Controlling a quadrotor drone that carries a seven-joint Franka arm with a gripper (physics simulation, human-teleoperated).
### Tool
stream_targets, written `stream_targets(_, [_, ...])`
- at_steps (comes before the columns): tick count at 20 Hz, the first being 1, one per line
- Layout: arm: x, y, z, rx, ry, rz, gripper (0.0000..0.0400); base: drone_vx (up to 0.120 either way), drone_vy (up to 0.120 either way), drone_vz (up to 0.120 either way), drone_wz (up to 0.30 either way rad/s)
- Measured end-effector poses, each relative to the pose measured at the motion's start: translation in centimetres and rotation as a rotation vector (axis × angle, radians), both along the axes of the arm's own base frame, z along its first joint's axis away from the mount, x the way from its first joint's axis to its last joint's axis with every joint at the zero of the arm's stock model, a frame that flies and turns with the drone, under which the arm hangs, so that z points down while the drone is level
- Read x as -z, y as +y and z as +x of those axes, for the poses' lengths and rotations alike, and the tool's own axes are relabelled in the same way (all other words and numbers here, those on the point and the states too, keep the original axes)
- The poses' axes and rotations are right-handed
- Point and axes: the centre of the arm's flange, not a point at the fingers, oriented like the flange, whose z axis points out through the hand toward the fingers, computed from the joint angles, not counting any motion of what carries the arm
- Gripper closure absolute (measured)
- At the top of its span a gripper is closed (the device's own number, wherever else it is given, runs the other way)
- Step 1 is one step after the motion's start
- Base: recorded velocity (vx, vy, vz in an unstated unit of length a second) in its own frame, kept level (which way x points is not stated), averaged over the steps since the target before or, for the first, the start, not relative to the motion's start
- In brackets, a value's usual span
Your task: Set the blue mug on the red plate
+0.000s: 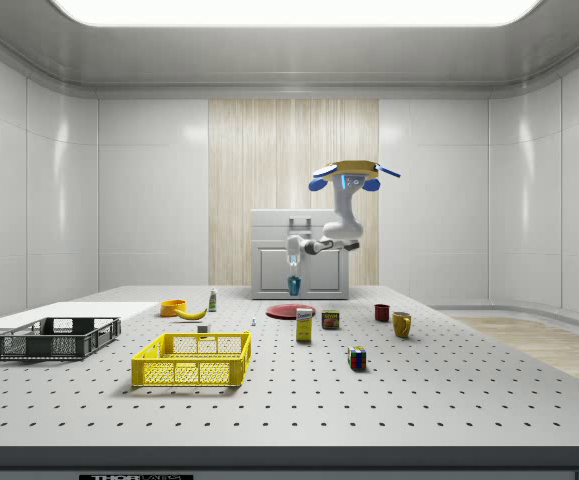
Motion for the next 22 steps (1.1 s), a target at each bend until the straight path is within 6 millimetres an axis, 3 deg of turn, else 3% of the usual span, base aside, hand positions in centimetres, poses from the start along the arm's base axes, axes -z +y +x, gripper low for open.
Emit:
stream_targets(11, [-3.0, 2.7, 0.0, 0.000, 0.000, 0.000, 0.0300, 0.000, 0.000, 0.000, 0.000])
stream_targets(22, [-6.9, 3.3, 0.0, 0.000, 0.000, 0.000, 0.0300, 0.000, 0.000, 0.000, 0.000])
